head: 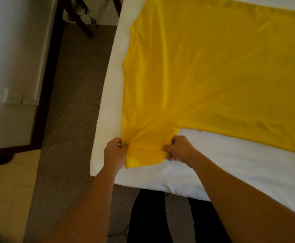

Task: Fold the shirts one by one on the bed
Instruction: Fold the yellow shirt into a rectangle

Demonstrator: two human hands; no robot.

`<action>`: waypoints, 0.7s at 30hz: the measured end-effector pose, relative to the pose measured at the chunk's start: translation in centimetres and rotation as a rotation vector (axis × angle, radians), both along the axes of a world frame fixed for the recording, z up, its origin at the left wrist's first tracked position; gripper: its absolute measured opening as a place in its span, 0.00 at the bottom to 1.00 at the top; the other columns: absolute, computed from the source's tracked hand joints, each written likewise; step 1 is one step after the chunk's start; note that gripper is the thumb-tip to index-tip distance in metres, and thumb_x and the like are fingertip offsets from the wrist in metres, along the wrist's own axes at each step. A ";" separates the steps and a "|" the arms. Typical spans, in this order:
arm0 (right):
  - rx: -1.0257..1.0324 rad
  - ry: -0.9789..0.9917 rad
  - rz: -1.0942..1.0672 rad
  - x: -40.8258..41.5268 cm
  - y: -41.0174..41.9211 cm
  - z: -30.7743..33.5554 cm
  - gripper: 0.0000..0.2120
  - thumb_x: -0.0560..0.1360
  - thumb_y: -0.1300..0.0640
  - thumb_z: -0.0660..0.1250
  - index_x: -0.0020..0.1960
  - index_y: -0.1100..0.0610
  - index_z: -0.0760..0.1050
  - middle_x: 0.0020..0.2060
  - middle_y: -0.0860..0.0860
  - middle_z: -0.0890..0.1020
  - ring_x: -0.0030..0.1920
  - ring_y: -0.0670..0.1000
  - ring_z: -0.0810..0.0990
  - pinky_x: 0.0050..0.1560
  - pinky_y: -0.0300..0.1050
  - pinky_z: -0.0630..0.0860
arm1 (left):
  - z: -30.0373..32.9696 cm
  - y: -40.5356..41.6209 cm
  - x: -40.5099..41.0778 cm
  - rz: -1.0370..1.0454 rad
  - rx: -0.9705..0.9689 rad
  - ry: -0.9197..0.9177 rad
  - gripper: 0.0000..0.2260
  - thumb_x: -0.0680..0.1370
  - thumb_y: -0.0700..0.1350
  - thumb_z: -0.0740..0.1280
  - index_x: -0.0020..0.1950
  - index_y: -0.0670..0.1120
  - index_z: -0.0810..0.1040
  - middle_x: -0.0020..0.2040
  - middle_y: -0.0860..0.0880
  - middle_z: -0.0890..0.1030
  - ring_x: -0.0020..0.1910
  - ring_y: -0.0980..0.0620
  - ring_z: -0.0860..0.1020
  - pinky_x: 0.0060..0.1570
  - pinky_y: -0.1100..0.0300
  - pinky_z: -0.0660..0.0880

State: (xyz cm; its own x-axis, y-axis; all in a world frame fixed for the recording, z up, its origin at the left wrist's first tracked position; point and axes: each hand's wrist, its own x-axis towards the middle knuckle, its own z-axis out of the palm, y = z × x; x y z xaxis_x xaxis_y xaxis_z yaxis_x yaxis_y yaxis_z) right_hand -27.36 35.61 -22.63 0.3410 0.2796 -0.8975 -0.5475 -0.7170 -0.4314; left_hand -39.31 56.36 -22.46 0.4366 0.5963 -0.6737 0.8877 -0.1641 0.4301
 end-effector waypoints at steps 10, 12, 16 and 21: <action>-0.206 -0.506 0.404 7.6 0.7 2.1 0.08 0.76 0.51 0.66 0.42 0.54 0.74 0.47 0.59 0.82 0.50 0.61 0.80 0.43 0.45 0.70 | 2.4 1.7 7.4 -0.058 0.091 0.144 0.09 0.78 0.51 0.66 0.46 0.46 0.76 0.41 0.48 0.78 0.39 0.49 0.75 0.39 0.55 0.69; -0.181 -0.575 0.421 10.4 2.0 1.8 0.05 0.76 0.53 0.66 0.43 0.54 0.75 0.48 0.59 0.83 0.51 0.61 0.80 0.43 0.45 0.70 | 2.2 2.4 10.2 0.012 0.074 0.036 0.10 0.79 0.50 0.67 0.43 0.45 0.74 0.39 0.48 0.77 0.37 0.49 0.74 0.36 0.55 0.68; -0.113 -0.684 0.491 15.6 5.1 0.9 0.09 0.77 0.56 0.64 0.54 0.56 0.79 0.54 0.58 0.82 0.55 0.60 0.79 0.48 0.47 0.72 | 1.2 3.9 15.1 0.074 0.080 -0.066 0.13 0.79 0.50 0.66 0.38 0.43 0.74 0.36 0.47 0.76 0.37 0.48 0.73 0.35 0.54 0.66; -0.061 -0.799 0.504 23.3 11.5 -0.2 0.14 0.78 0.56 0.63 0.62 0.56 0.77 0.59 0.58 0.80 0.60 0.60 0.78 0.57 0.51 0.76 | -0.3 6.3 21.5 0.182 0.018 -0.189 0.17 0.79 0.52 0.67 0.34 0.46 0.69 0.32 0.49 0.72 0.34 0.48 0.71 0.36 0.53 0.65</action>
